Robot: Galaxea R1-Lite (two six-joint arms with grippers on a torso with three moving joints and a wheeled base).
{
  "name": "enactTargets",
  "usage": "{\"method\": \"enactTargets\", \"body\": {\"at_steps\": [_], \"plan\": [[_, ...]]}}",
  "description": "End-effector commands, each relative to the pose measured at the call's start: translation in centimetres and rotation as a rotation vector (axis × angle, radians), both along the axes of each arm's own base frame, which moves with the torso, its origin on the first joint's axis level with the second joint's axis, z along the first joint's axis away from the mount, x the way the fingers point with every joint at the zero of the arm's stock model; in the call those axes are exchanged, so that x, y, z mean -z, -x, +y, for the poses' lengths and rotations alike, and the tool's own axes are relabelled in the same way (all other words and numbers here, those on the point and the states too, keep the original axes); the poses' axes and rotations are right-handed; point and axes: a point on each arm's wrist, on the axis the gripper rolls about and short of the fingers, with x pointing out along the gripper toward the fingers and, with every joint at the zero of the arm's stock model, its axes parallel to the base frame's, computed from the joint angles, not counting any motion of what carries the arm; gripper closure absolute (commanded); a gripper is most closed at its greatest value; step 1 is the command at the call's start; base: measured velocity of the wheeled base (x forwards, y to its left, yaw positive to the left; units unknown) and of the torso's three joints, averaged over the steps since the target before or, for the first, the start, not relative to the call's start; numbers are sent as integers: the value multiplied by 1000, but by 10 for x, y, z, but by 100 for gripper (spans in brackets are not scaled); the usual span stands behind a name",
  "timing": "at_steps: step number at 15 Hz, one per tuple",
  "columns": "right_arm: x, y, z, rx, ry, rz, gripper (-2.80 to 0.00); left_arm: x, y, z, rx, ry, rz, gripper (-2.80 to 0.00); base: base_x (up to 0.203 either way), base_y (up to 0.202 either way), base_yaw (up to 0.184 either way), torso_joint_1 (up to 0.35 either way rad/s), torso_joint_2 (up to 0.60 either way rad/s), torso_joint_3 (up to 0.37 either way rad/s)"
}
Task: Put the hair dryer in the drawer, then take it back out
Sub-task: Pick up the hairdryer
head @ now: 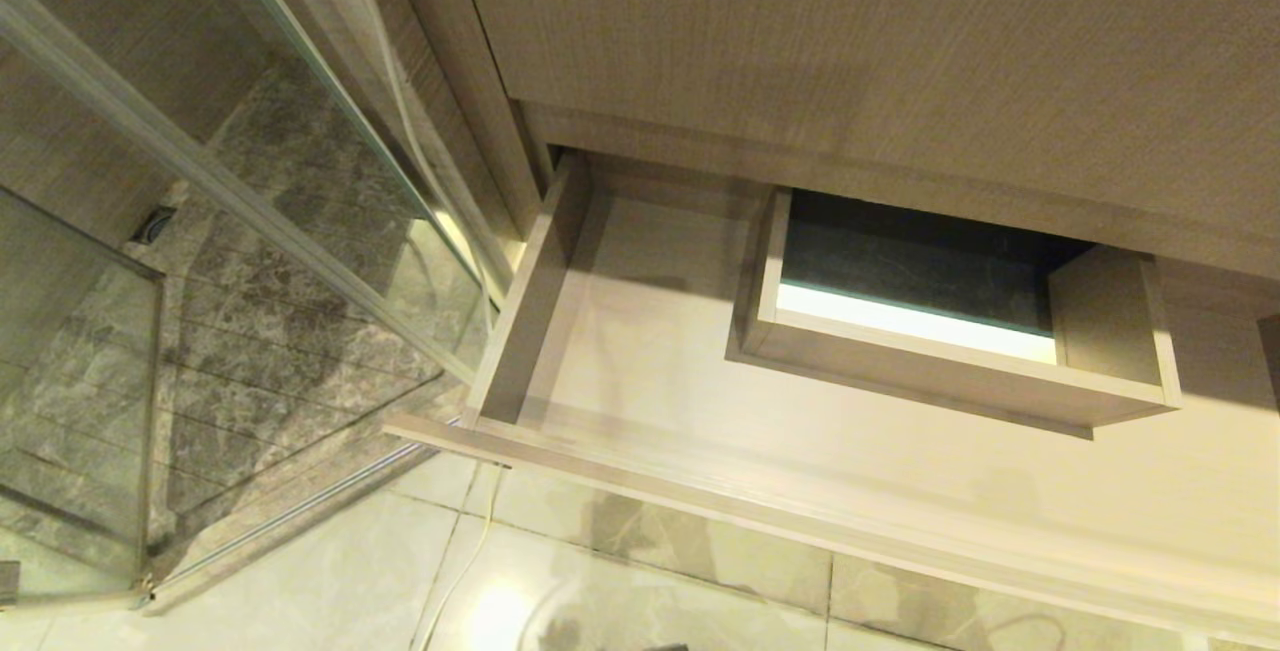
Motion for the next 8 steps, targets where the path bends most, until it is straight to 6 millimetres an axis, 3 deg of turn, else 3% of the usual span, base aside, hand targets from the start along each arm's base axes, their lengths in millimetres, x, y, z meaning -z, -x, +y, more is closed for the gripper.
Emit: {"method": "enactTargets", "body": {"at_steps": [1,8], "plan": [[0,0,0,-1,3,1,0,0,0,0,0,0,1,0,0,0,0,0,0,0],[0,0,0,-2,3,1,0,0,0,0,1,0,1,0,0,0,0,0,0,0]]}}
